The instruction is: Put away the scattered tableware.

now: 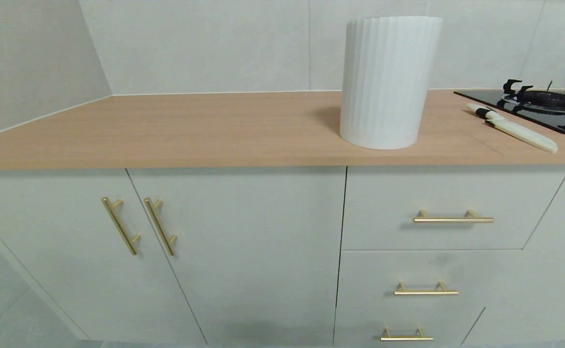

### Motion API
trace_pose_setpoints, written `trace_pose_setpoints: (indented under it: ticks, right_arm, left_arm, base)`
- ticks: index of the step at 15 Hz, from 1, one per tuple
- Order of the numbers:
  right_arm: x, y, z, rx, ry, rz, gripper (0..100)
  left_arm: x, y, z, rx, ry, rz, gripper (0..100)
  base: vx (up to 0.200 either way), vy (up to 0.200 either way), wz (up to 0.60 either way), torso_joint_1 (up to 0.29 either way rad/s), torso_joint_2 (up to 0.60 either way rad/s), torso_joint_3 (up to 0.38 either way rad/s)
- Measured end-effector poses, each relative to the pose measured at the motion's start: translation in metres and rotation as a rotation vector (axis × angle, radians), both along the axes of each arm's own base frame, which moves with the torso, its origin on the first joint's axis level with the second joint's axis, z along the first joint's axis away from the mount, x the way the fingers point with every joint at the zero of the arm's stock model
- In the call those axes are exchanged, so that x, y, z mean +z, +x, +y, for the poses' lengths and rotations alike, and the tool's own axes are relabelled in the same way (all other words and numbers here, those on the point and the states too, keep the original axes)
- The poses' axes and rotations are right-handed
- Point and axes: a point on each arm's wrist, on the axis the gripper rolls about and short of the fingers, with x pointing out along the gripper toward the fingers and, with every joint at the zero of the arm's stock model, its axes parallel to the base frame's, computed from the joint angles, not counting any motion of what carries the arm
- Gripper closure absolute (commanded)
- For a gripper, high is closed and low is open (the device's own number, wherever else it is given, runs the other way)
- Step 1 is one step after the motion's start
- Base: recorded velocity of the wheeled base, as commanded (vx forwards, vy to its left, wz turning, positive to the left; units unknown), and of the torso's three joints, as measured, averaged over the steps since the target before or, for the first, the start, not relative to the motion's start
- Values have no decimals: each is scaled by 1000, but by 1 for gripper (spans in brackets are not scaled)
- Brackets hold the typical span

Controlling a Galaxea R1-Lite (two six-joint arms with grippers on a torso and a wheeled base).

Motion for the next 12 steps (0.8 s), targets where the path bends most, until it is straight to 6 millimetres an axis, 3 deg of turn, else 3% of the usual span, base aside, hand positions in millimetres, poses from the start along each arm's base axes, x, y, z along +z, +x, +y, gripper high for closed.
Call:
trace_pose_setpoints:
  ticks: [7, 12]
  right_arm:
    - [0, 0, 0, 0, 3, 1, 0]
    - [0, 0, 0, 0, 5, 1, 0]
  left_arm:
    - [0, 0, 0, 1, 0, 1, 0]
    - [0, 0, 0, 1, 0, 0, 0]
  base:
    - [200, 0, 0, 3, 2, 2]
    - [0, 0, 0, 0, 0, 0]
